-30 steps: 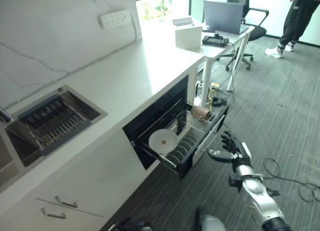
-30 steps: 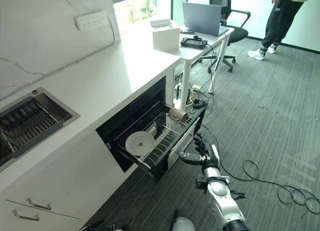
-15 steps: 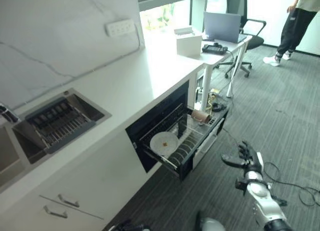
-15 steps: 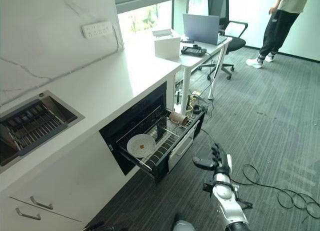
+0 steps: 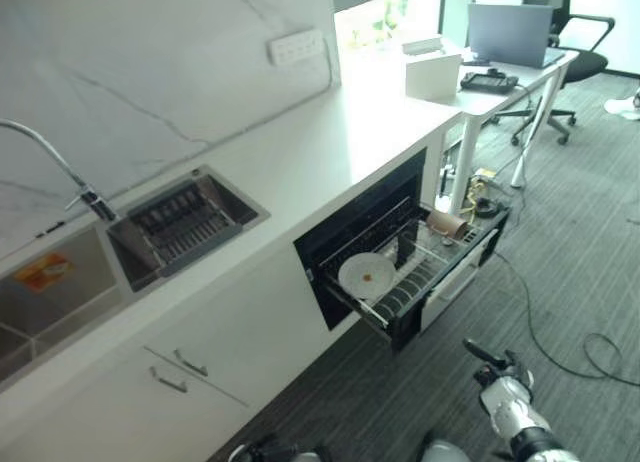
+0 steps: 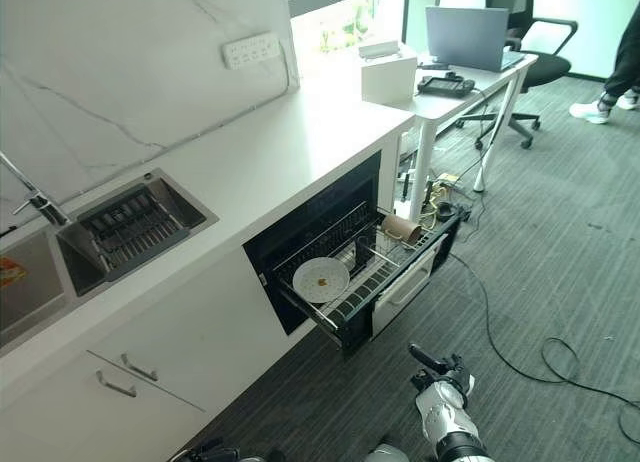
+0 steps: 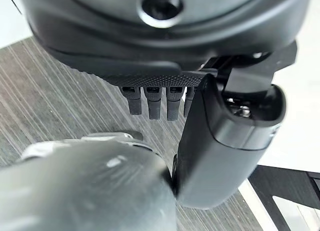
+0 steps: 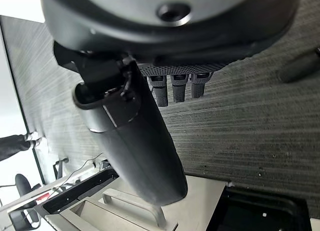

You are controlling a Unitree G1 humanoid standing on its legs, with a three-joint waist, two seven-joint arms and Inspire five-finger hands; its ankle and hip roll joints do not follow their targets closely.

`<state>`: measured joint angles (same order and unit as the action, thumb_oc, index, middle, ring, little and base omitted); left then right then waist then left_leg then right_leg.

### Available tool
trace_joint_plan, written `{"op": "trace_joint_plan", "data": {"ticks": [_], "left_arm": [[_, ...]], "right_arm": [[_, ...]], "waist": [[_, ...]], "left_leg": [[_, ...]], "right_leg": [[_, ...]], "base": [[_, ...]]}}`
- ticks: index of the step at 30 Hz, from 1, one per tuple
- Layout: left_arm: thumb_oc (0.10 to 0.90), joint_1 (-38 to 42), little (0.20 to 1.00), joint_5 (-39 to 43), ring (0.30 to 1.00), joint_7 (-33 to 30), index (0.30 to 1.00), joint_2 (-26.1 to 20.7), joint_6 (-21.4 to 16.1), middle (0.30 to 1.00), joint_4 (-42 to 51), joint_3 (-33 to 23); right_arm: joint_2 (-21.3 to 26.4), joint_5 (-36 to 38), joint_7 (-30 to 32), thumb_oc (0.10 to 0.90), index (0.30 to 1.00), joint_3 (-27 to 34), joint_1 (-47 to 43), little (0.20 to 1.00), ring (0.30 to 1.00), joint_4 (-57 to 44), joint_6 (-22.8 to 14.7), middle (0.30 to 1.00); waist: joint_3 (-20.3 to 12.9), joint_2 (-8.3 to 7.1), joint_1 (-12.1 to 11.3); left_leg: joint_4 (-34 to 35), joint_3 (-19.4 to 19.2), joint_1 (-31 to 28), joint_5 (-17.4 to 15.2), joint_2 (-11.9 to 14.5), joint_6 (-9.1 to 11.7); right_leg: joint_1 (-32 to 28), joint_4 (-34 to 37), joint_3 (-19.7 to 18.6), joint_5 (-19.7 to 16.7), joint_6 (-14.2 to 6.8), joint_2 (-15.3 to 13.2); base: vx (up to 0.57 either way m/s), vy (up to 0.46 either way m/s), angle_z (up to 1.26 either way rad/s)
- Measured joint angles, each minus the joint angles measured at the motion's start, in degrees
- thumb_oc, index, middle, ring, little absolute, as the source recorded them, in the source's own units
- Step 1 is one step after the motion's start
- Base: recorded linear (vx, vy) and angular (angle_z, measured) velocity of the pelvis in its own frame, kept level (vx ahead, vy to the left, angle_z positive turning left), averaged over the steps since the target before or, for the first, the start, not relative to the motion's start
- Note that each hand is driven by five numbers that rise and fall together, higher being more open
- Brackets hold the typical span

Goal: Place the dishes in the dishwasher.

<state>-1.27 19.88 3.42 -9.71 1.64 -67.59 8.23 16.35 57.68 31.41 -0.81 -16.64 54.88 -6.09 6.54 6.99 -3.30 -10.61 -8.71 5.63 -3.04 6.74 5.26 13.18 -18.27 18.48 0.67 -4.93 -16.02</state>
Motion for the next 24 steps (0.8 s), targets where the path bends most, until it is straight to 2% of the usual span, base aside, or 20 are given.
{"op": "trace_joint_plan", "data": {"ticks": [4, 8, 13, 14, 17, 24], "left_arm": [[0.8, 0.1, 0.9, 0.0, 0.9, 0.9, 0.9, 0.7, 0.1, 0.9, -0.4, -0.1], [0.8, -0.7, 0.9, -1.1, 0.9, 0.5, 0.9, 0.8, 1.0, 0.9, -3.0, 0.2], [0.8, -6.9, 0.9, -3.4, 0.9, 0.9, 0.9, 1.2, 4.0, 0.9, -7.2, 1.8], [0.8, -9.5, 0.9, -4.4, 0.9, 1.0, 0.9, 1.4, 4.8, 0.9, -8.0, 1.8], [0.8, -10.9, 0.9, -5.0, 0.9, 1.0, 0.9, 1.4, 4.8, 0.9, -7.4, 1.8], [0.8, -8.2, 0.9, -5.0, 0.9, 1.1, 0.9, 1.5, 4.2, 0.9, -6.0, 1.6]], "right_arm": [[0.8, 6.3, 1.5, 0.4, 0.3, 3.4, -4.0, 0.3, 0.3, 2.2, -3.7, 0.3], [1.6, 9.3, 3.3, 0.4, 0.3, 3.9, -5.5, 0.3, 0.3, 2.9, -5.2, 0.3], [3.6, 11.1, 4.7, 0.4, 0.3, 6.2, -7.4, 0.3, 0.3, 4.4, -7.3, 0.3], [4.6, 11.9, 4.7, 0.4, 0.3, 6.3, -8.9, 0.3, 0.3, 5.9, -7.3, 0.3], [6.8, 12.8, 5.2, 0.4, 0.3, 8.7, -12.1, 0.3, 0.3, 8.5, -7.1, 0.3], [14.7, 12.7, 5.3, 0.4, 0.3, 8.8, -16.2, 0.3, 0.3, 13.2, -1.3, 0.3]], "waist": [[0.4, 2.34, -2.0], [0.3, 3.58, -3.6], [0.6, 3.38, -5.1], [1.0, 3.37, -5.7], [2.6, 3.61, -6.9], [6.2, 4.6, -7.9]], "left_leg": [[0.0, 0.6, 0.2, 0.7, -1.2, 0.0], [-0.4, 1.4, 0.4, 1.2, -1.9, -0.7], [-0.1, 2.2, 0.4, 1.7, -3.0, -1.4], [-0.1, 2.7, 0.6, 1.5, -3.4, -1.8], [-0.1, 3.4, 1.4, 1.7, -4.0, -2.1], [0.0, 4.5, 3.7, 2.0, -4.2, -2.3]], "right_leg": [[-1.3, -0.6, 1.0, 0.0, -0.1, -1.9], [-1.9, -1.2, 2.2, 0.0, -0.1, -3.0], [-2.2, -1.8, 3.2, 0.8, -0.6, -4.5], [-2.7, -1.9, 3.6, 1.1, -1.0, -5.0], [-2.7, -2.1, 4.7, 1.2, -1.3, -5.8], [-2.8, -1.7, 7.3, 0.9, -1.9, -6.5]], "base": [[0.05, 0.035, 0.33], [0.05, 0.029, 0.16], [0.04, 0.018, 0.17], [0.04, 0.032, 0.22], [0.01, 0.034, 0.24], [-0.01, 0.037, 0.17]]}}
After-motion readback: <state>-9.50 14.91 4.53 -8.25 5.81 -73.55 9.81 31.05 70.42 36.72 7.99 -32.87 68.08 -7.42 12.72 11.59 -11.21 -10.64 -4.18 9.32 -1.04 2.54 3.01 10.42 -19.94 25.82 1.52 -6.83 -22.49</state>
